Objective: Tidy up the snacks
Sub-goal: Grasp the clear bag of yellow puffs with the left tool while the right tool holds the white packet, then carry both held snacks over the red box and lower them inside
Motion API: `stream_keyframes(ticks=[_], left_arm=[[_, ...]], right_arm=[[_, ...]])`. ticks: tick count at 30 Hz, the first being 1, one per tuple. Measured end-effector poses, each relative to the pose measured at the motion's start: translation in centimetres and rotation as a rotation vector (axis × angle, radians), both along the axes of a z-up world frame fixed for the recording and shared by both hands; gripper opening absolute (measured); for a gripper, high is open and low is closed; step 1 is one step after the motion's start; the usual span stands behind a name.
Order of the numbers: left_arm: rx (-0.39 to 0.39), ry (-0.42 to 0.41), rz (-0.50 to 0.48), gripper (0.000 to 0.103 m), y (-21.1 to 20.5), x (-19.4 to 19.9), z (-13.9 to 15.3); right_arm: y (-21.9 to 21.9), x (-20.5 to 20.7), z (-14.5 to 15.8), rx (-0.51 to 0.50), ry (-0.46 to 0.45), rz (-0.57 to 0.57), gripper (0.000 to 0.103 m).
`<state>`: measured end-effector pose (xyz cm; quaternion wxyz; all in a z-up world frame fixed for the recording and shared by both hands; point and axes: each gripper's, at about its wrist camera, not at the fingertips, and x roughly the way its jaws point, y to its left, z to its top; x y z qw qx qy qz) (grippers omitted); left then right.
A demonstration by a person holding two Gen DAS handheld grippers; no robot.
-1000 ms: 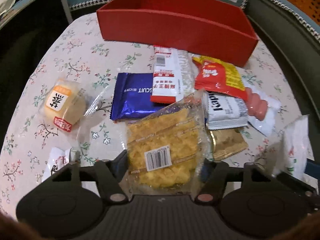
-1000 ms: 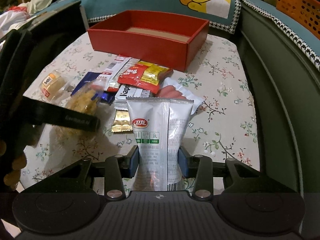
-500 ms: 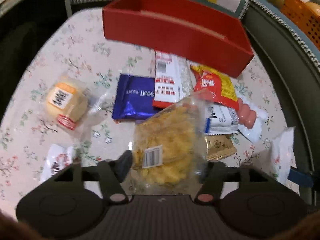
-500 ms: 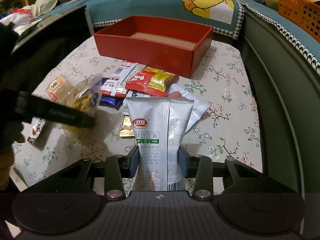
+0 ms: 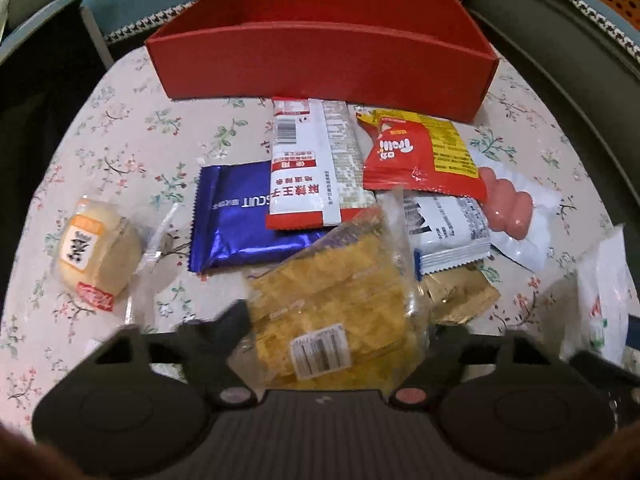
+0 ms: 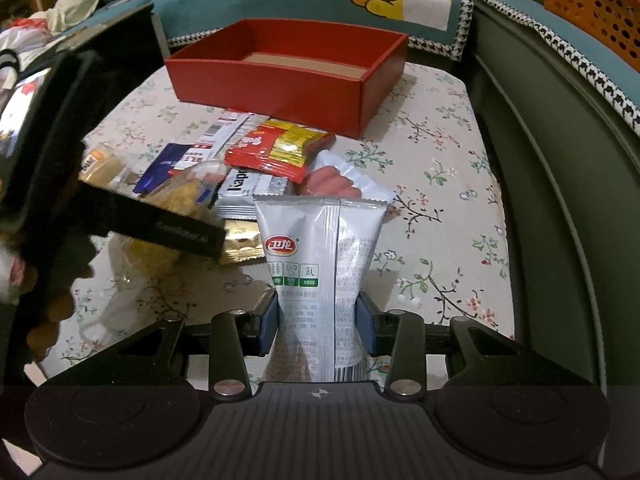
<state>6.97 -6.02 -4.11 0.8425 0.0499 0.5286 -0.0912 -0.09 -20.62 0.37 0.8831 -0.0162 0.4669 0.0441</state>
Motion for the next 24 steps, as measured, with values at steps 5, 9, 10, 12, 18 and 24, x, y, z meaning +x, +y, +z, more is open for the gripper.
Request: stream_keyframes(ticks=[5, 9, 10, 12, 18, 24], left_arm=[[-0.077, 0.018, 0.024, 0.085, 1.8, -0.8, 1.2], [-0.12, 0.01, 0.048, 0.077, 3.3, -1.4, 2.5], [-0.125, 0.011, 0.052, 0.076, 3.7, -1.6, 2.7], [-0.119, 0.011, 0.057, 0.075, 4.3, -1.9, 2.9], [-0.083, 0.059, 0.067, 0.075, 5.7, -1.9, 1.5], [-0.071, 0.066, 0.082, 0.074, 5.7, -1.5, 0.8]], right_arm=[[0.2, -0.2, 0.3, 0.005, -0.017, 0.003, 0.048], [0.4, -0.4, 0.9, 0.015, -0.036, 0.009, 0.048], [0.4, -0.4, 1.0, 0.019, -0.04, 0.01, 0.048], [0.6, -0.5, 1.3, 0.024, -0.048, 0.014, 0.048], [1.3, -0.5, 1.7, 0.032, -0.06, 0.04, 0.048], [1.9, -0.1, 1.4, 0.029, -0.051, 0.053, 0.048]])
